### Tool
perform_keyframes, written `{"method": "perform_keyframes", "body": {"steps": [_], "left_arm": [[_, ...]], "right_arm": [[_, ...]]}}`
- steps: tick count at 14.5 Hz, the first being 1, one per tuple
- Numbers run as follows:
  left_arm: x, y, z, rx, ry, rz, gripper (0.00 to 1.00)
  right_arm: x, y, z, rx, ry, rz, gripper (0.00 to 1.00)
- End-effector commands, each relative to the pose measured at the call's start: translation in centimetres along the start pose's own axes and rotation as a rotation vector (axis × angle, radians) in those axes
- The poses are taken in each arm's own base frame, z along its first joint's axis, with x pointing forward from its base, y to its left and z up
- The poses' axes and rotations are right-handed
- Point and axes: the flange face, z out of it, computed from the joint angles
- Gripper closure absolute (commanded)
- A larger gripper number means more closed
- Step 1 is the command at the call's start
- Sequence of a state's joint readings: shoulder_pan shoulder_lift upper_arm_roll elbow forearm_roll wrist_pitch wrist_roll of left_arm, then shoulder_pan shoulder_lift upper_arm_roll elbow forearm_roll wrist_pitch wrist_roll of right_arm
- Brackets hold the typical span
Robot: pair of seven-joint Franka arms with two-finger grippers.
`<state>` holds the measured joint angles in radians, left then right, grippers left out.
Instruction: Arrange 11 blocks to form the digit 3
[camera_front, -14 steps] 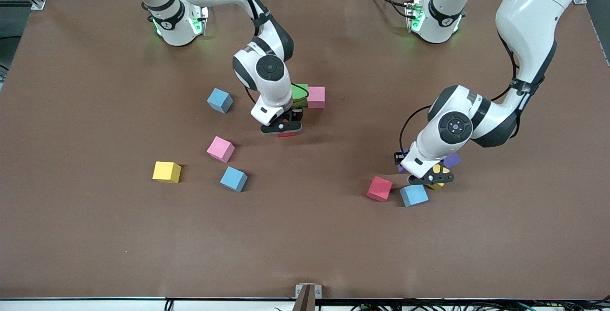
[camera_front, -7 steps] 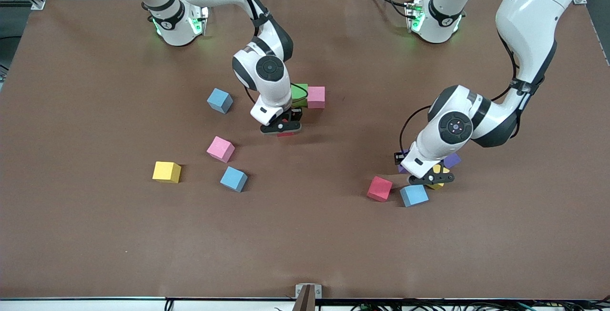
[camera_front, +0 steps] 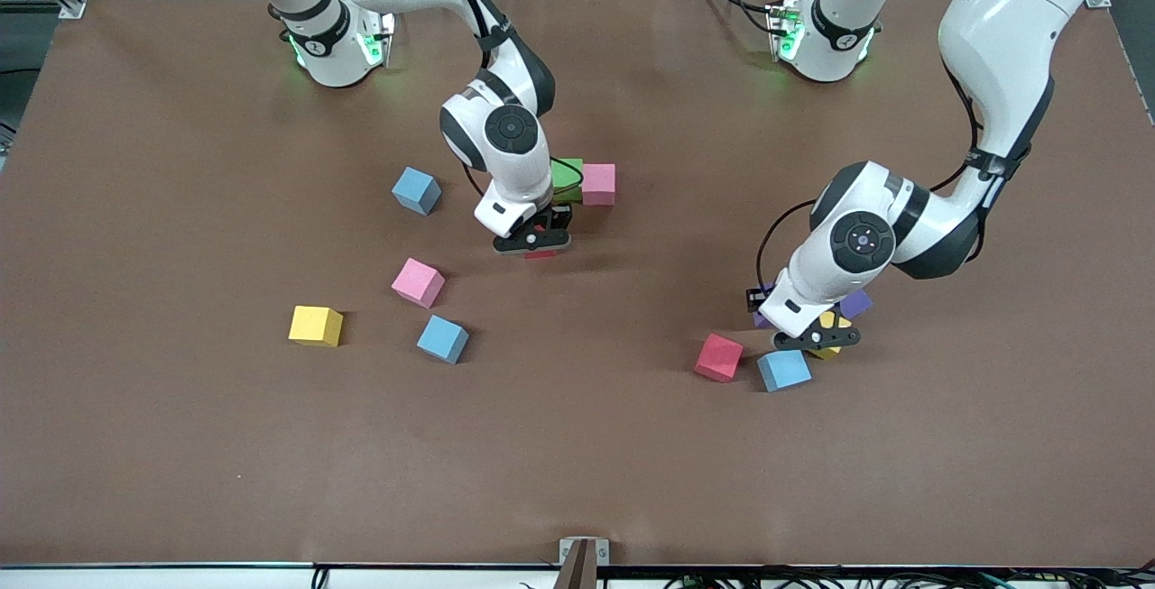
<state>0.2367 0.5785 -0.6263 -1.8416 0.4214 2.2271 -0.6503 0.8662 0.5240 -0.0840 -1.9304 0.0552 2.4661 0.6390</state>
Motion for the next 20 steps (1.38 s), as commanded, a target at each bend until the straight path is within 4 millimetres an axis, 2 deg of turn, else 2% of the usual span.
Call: {"method": "perform_keyframes", "body": {"steps": [1,2,8,9,10,11,14,17,20], "left_arm": [[-0.2,0.1,-0.5,-0.003,-0.014,-0.018,0.60],[-0.1,0.1,-0.6,-0.004,-0.012,-0.018,0.60],[-0.1,0.1,-0.8,-0.005,-0.008,-0.019,0.60],[-0.1,0.1,-0.8,-0.005,-0.008,-0.019,0.60],[-0.1,0.1,-0.9,-0.005,-0.007,-0.019,0.60],[-0.1,0.1,-1.0,-0.004,-0.006,-0.035,0.60],[-0.1,0.3,-1.1,-0.005,-0.003,-0.065,0.60],[-0.3,0.8,-1.2,-0.004,-0.002,-0.082,0.60],[-0.8,1.9,-1.3,-0.009,-0.002,-0.108,0.60]], "right_arm": [[-0.1,0.5,0.1,-0.004,0.005,0.008,0.54],[-0.1,0.7,0.2,-0.007,0.000,0.011,0.01],[0.2,1.2,-0.5,-0.020,-0.015,0.008,0.00],[0.8,1.8,-1.2,-0.026,-0.028,0.025,0.00],[1.8,2.4,-3.0,-0.018,-0.032,0.056,0.00],[1.9,2.7,-4.2,-0.023,-0.046,0.073,0.00],[4.7,6.7,-8.1,0.062,-0.055,0.221,0.00],[6.9,11.0,-10.3,0.092,-0.052,0.311,0.00],[9.3,18.1,-11.3,0.051,-0.088,0.417,0.00]]}}
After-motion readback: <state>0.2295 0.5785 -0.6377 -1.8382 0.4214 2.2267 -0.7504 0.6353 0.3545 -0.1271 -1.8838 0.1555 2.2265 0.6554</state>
